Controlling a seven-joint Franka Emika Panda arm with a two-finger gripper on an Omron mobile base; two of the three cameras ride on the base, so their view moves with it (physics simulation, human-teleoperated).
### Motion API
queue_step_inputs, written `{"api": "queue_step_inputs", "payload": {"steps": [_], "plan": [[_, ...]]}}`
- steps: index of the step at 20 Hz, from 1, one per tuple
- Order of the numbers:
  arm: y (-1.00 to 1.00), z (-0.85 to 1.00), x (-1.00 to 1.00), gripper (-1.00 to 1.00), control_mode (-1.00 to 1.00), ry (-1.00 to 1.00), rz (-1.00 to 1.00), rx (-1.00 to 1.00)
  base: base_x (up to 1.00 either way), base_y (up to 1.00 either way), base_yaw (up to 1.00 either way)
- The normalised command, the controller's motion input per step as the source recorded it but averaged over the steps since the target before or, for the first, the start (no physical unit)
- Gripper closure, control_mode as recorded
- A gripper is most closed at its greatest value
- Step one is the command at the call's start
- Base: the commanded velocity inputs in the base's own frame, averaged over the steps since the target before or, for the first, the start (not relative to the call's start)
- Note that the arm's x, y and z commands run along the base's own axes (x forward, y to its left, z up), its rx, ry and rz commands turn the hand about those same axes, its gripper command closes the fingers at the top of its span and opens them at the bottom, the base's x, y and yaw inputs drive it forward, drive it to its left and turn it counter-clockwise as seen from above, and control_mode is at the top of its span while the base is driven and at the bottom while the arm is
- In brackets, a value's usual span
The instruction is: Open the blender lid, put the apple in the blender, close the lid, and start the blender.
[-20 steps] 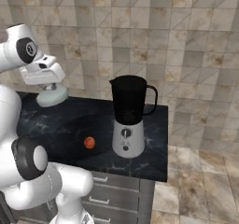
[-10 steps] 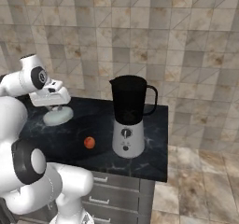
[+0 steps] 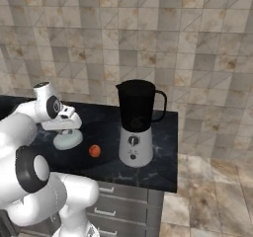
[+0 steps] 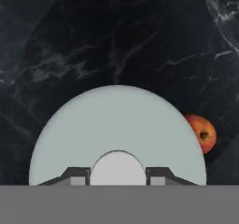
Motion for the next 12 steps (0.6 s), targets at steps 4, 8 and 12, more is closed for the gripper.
{"api": "queue_step_inputs", "payload": {"steps": [4,8,12], "plan": [[0.02,-0.49,0.25,1.0,-1.0,0.02,0.0,0.03,0.0,0.0,0.0],[0.03,-0.23,0.21,1.0,-1.0,0.01,0.01,0.04,0.0,0.0,0.0],[0.04,-0.34,0.15,1.0,-1.0,0.0,0.01,0.05,0.0,0.0,0.0]]}}
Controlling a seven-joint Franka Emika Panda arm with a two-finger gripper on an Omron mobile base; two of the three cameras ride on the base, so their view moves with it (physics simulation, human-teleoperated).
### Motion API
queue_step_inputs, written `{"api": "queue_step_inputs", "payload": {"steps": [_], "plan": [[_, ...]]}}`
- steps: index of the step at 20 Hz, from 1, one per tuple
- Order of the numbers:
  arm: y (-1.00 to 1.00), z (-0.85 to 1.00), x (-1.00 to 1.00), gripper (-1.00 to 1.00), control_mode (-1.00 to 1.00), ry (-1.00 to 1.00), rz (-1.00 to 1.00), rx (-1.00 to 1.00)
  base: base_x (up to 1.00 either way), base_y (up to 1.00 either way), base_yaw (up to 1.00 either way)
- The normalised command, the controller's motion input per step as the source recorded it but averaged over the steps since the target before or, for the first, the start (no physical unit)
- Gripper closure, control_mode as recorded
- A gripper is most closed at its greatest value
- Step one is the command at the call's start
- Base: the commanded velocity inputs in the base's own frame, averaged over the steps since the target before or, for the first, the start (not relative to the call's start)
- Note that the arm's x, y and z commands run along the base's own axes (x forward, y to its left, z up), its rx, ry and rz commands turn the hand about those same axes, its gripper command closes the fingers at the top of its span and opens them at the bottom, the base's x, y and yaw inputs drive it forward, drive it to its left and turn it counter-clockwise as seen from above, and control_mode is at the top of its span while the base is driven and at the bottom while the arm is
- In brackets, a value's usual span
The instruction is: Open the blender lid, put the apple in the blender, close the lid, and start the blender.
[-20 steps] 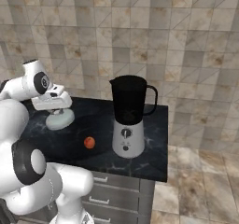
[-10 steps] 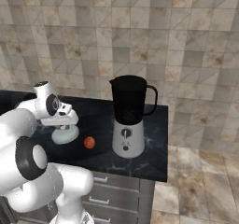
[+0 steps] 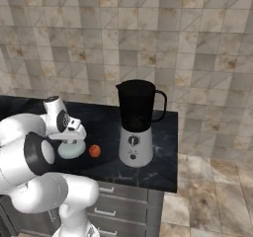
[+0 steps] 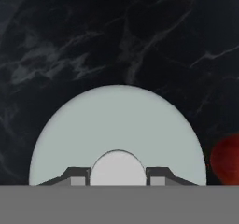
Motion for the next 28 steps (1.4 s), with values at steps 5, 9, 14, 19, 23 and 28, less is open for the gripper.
{"api": "queue_step_inputs", "payload": {"steps": [5,9,14,19,23,28], "plan": [[0.01,-0.45,0.09,1.0,-1.0,0.0,0.03,0.09,0.0,0.0,0.0],[0.0,-0.37,0.09,1.0,-1.0,0.0,0.03,0.09,0.0,0.0,0.0],[0.0,-0.23,0.0,-1.0,-1.0,-0.01,0.01,0.07,0.0,0.0,0.0],[0.0,-0.01,0.0,-1.0,-1.0,-0.01,0.0,0.03,0.0,0.0,0.0],[0.0,0.08,-0.01,-1.0,-1.0,-0.01,0.0,0.0,0.0,0.0,0.0],[0.0,0.46,-0.11,-1.0,-1.0,-0.01,0.0,-0.04,0.0,0.0,0.0]]}}
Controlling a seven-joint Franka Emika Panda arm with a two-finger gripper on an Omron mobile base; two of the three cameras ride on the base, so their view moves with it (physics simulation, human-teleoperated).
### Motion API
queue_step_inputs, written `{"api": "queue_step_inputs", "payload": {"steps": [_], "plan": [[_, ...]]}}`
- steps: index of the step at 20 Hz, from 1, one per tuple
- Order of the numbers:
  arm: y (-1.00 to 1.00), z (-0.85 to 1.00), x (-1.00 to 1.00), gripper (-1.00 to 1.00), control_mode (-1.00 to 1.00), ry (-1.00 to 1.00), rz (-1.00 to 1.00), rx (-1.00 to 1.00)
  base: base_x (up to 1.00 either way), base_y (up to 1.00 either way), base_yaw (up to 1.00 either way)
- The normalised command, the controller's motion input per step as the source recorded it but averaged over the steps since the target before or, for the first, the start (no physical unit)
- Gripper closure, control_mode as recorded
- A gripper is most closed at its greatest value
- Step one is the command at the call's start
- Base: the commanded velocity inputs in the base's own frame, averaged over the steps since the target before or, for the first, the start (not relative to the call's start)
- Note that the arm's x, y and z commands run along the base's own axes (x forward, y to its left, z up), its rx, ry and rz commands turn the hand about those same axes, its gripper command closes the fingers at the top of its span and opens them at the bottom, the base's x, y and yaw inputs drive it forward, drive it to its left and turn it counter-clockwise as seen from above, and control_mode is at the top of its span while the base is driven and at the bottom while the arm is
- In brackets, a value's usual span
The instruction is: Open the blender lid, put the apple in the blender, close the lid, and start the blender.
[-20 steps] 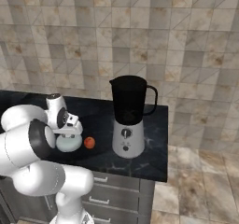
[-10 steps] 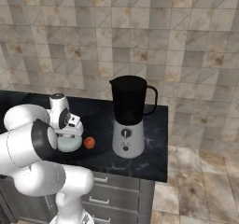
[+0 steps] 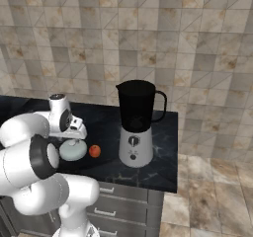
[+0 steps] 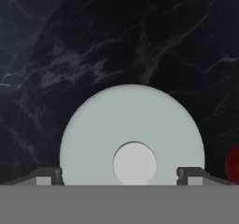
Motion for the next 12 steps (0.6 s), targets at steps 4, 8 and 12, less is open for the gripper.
{"api": "queue_step_inputs", "payload": {"steps": [4,8,12], "plan": [[-0.01,0.56,-0.02,-1.0,-1.0,-0.06,0.0,-0.02,0.0,0.0,0.0],[-0.3,0.22,-0.05,-1.0,-1.0,-0.02,-0.01,0.0,0.0,0.0,0.0],[-0.71,-0.01,-0.16,-1.0,-1.0,0.0,-0.06,0.0,0.0,0.0,0.0]]}}
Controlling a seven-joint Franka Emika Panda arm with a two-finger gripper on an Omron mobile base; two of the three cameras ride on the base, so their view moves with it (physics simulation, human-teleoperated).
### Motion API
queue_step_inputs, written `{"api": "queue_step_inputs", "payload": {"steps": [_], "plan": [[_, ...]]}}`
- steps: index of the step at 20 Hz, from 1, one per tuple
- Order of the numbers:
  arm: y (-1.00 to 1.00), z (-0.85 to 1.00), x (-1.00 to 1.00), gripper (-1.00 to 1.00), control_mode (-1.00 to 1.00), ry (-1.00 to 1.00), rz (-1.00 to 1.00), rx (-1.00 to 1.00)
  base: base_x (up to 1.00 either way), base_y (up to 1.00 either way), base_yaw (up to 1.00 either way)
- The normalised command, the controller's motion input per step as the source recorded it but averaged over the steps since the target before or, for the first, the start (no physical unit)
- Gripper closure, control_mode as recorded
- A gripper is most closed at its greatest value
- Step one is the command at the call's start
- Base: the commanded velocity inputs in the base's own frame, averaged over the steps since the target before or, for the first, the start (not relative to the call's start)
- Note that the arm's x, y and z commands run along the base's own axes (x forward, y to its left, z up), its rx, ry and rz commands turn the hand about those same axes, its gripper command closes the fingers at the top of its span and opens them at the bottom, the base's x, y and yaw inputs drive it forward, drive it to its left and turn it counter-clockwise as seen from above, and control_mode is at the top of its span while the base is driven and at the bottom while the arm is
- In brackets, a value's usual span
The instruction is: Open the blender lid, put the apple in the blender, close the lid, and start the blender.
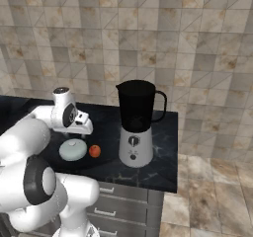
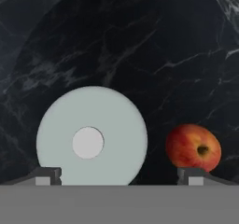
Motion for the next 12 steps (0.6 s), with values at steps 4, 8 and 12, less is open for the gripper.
{"api": "queue_step_inputs", "payload": {"steps": [4,8,12], "plan": [[-0.71,-0.04,-0.12,-1.0,-1.0,0.0,-0.08,0.0,0.0,0.0,0.0],[-0.46,-0.02,-0.01,-1.0,-1.0,0.0,-0.09,0.0,0.0,0.0,0.0],[-0.21,-0.14,0.0,-1.0,-1.0,0.0,-0.05,0.0,0.0,0.0,0.0]]}}
